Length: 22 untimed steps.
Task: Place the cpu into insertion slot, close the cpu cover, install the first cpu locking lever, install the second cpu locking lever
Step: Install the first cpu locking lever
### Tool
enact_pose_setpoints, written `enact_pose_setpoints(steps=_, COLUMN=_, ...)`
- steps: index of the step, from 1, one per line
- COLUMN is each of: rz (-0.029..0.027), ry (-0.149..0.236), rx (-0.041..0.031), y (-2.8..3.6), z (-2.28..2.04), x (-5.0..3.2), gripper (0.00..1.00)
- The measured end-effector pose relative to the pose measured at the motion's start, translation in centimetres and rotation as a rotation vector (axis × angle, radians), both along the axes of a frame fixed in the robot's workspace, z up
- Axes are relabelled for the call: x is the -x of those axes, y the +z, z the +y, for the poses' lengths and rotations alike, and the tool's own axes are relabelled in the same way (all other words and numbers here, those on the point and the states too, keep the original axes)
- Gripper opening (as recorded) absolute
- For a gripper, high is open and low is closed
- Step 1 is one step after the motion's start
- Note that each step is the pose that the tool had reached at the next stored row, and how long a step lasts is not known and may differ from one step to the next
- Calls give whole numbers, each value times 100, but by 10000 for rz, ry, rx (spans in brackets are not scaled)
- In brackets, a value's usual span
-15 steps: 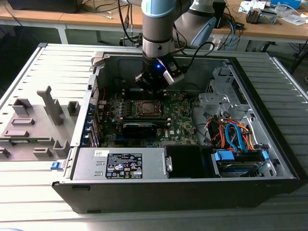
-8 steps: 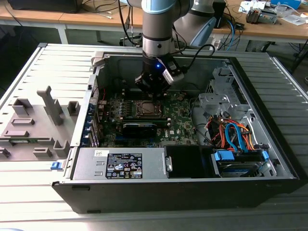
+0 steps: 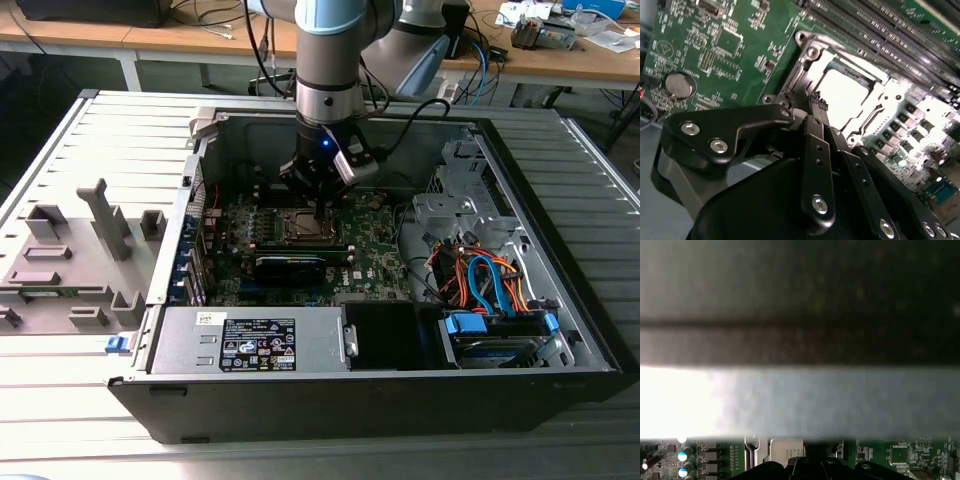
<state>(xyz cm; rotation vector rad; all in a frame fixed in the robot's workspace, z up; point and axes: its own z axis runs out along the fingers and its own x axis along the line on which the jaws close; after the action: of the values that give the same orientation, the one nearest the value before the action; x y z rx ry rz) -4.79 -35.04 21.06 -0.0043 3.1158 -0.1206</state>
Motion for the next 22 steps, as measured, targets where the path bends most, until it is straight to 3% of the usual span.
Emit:
enact_pose_setpoints(steps=4, rz=1, ry=-33, rx=-19, y=15, z=-36, x=0, gripper=11)
enact_pose_setpoints(steps=10, rz=1, ry=-33, rx=-24, y=146, z=-37, x=0, gripper=11)
enact_pose_setpoints(steps=13, rz=1, ry=-33, rx=-25, y=175, z=-36, x=0, gripper=11)
enact_pose_setpoints(steps=22, rz=1, ry=-33, rx=-24, y=182, z=-37, x=0, gripper=11)
